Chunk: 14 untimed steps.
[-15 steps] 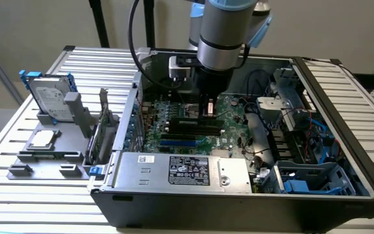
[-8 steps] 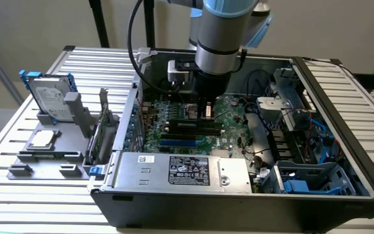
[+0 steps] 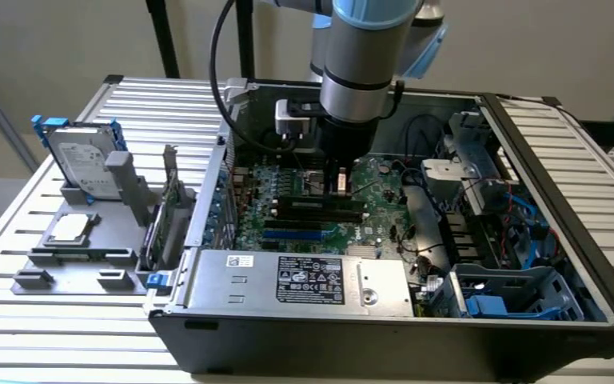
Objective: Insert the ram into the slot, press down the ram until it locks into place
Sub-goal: 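Insert the ram into the slot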
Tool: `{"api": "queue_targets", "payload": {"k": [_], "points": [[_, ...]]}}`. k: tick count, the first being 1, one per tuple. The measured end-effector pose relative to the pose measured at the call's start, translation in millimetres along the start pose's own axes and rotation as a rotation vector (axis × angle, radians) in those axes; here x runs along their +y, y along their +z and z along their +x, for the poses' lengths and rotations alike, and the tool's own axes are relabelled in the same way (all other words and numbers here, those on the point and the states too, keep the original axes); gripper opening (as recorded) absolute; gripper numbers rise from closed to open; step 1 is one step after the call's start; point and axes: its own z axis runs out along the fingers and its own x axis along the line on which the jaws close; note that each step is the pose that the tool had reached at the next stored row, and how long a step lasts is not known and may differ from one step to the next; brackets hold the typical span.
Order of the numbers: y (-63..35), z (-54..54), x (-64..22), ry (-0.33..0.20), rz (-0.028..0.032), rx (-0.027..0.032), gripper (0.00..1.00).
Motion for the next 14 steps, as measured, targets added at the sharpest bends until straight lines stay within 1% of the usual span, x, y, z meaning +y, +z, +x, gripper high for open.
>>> {"api": "queue_targets", "payload": {"k": [5, 7, 8, 11, 14], "points": [[2.9, 0.1, -0.1, 0.000, 0.0079, 0.0003, 0.13], [3.2, 0.3, 0.0, 0.000, 0.0081, 0.0000, 0.13], [3.4, 0.5, 0.0, 0.000, 0.0082, -0.0013, 0.13], [3.5, 2.1, -0.1, -0.001, 0.0083, -0.0074, 0.13], [3.6, 5.0, -0.1, -0.002, 0.0083, -0.0187, 0.13]]}}
